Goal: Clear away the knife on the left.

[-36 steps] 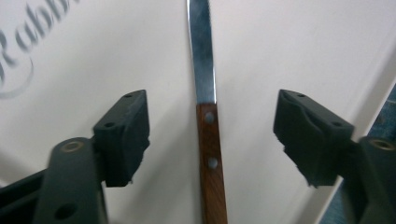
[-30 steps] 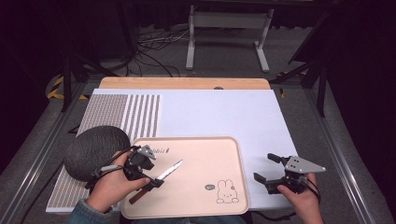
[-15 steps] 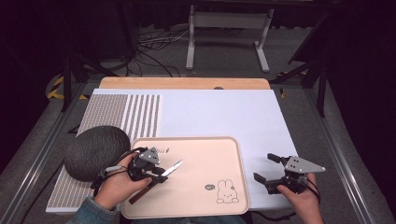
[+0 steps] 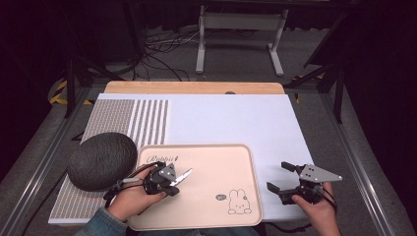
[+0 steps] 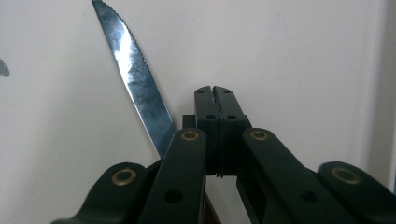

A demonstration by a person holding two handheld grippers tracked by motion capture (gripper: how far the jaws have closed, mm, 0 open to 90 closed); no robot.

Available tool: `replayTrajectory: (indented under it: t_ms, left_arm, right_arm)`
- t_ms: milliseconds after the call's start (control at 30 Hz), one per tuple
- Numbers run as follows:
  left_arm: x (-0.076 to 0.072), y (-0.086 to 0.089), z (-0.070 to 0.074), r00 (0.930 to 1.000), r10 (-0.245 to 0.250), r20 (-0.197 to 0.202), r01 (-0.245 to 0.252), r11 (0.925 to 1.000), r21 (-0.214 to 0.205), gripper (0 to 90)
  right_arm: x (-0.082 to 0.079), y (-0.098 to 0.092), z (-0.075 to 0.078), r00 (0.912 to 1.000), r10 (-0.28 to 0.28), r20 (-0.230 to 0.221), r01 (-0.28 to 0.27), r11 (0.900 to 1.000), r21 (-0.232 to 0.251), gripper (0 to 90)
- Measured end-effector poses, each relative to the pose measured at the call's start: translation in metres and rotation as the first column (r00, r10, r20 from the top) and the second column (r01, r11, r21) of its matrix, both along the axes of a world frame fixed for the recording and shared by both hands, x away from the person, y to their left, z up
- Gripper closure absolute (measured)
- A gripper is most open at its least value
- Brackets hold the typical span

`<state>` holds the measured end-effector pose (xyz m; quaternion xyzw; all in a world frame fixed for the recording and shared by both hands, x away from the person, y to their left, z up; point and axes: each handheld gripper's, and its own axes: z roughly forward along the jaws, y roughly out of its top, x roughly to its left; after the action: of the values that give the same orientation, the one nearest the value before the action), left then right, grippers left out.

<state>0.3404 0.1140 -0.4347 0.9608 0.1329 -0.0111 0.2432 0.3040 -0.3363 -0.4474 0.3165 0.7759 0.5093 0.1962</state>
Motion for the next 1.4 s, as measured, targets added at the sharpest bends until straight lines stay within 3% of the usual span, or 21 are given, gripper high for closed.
replayTrajectory:
  t_ms: [133,467,800,1067,1400]
  left_arm:
    - [0.000,-0.001,0.000,1.0000,-0.008,0.003,0.008,0.9999,0.014,90.0]
    - [0.004,0.005,0.001,0.9993,0.033,-0.016,-0.033,0.9991,0.028,90.0]
    - [0.008,0.013,-0.002,0.9959,0.073,-0.053,-0.074,0.9972,-0.011,90.0]
    - [0.011,0.018,-0.002,0.9947,0.093,-0.045,-0.093,0.9956,-0.009,90.0]
    - [0.015,0.027,-0.002,0.9875,0.151,-0.044,-0.152,0.9883,-0.012,90.0]
  right_arm:
    - [0.000,0.001,0.000,1.0000,0.004,0.001,-0.004,1.0000,-0.002,6.7]
    - [0.001,0.001,-0.001,1.0000,0.005,-0.002,-0.005,1.0000,-0.002,6.8]
    - [0.001,0.000,-0.002,1.0000,0.005,-0.007,-0.005,1.0000,-0.002,6.8]
    - [0.001,0.000,-0.002,0.9999,0.006,-0.009,-0.007,1.0000,-0.006,6.8]
    - [0.001,0.000,-0.003,0.9999,0.008,-0.012,-0.008,0.9999,-0.009,6.8]
